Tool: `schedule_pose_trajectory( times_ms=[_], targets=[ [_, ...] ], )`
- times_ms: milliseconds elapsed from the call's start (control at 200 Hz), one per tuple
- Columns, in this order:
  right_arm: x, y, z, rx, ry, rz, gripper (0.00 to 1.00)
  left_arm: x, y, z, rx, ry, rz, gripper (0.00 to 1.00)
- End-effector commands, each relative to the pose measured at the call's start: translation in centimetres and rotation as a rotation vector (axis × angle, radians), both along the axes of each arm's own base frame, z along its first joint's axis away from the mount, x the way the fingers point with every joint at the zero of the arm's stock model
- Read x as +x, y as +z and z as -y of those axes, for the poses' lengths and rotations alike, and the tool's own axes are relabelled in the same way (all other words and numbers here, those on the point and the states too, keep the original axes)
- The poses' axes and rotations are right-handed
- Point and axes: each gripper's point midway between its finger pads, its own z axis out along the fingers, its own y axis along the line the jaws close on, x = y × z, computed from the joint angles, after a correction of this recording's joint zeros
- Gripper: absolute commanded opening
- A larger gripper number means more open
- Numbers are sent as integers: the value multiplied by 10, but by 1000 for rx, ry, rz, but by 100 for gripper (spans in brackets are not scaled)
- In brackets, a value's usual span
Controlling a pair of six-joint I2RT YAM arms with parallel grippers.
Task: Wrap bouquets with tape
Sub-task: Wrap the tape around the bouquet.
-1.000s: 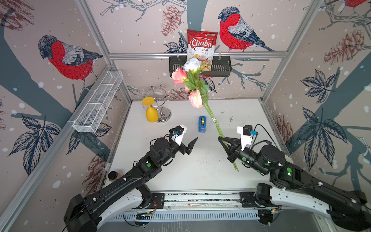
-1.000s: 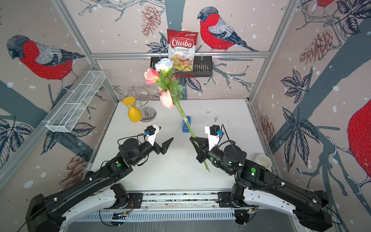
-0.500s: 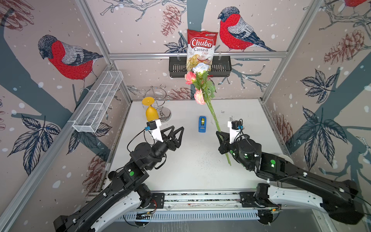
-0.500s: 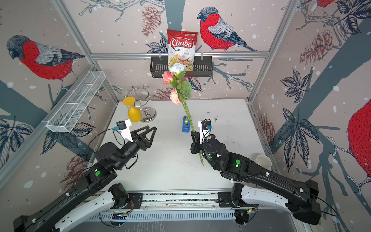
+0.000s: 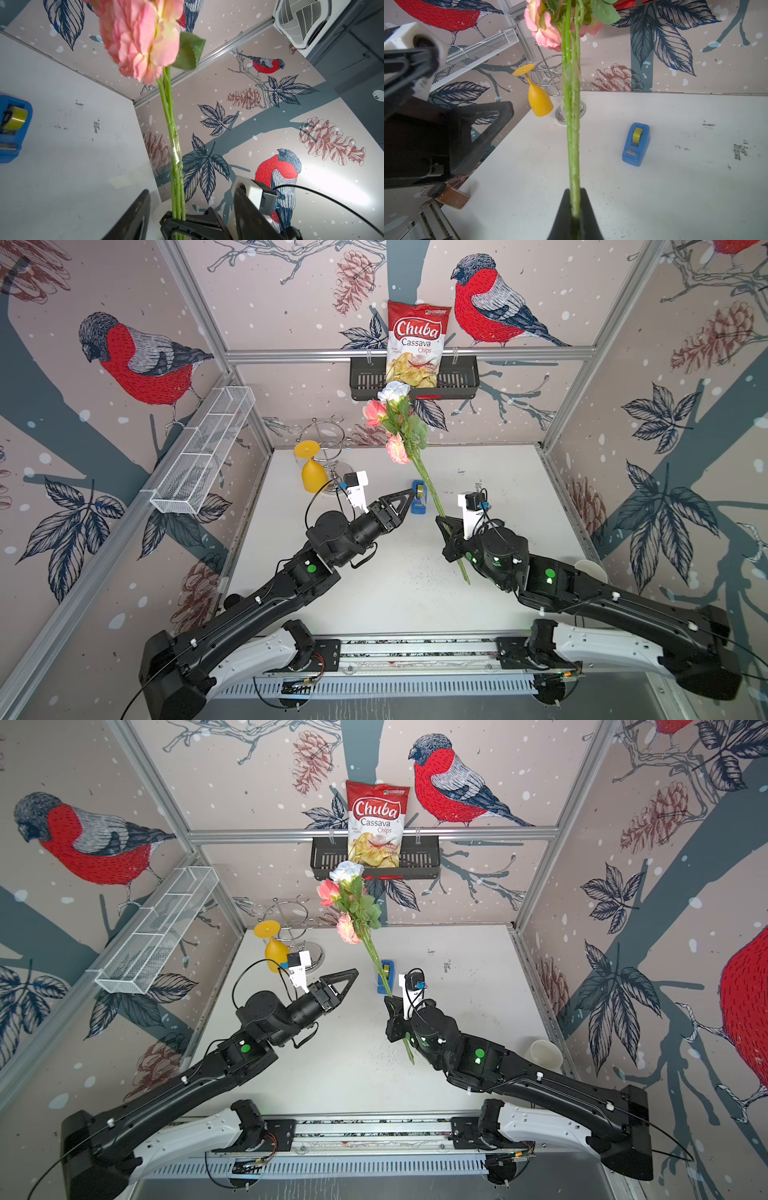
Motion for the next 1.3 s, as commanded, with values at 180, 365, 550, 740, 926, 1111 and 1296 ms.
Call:
schedule_pose_trajectory(
  times_ms=[180,365,550,740,926,1111,1296],
  targets=[
    [-11,15,-18,61,78,31,0,20,17,2,-15,108,58,56],
    [-16,14,-21,65,91,33,0,21,18,1,-59,114,53,52],
    [-18,17,-23,75,100,42,0,18,10,11,-65,62,26,52],
    [-25,25,-27,101,131,53,0,23,-1,9,-29,97,19,51],
    [-31,25,-34,110,172,48,0,22,11,0,-60,128,74,33],
    [-37,22,-36,150,203,14,0,11,27,-11,-132,127,149,7],
    [-55,30,-44,262,322,3,0,4,34,-7,-139,86,207,0]
  ],
)
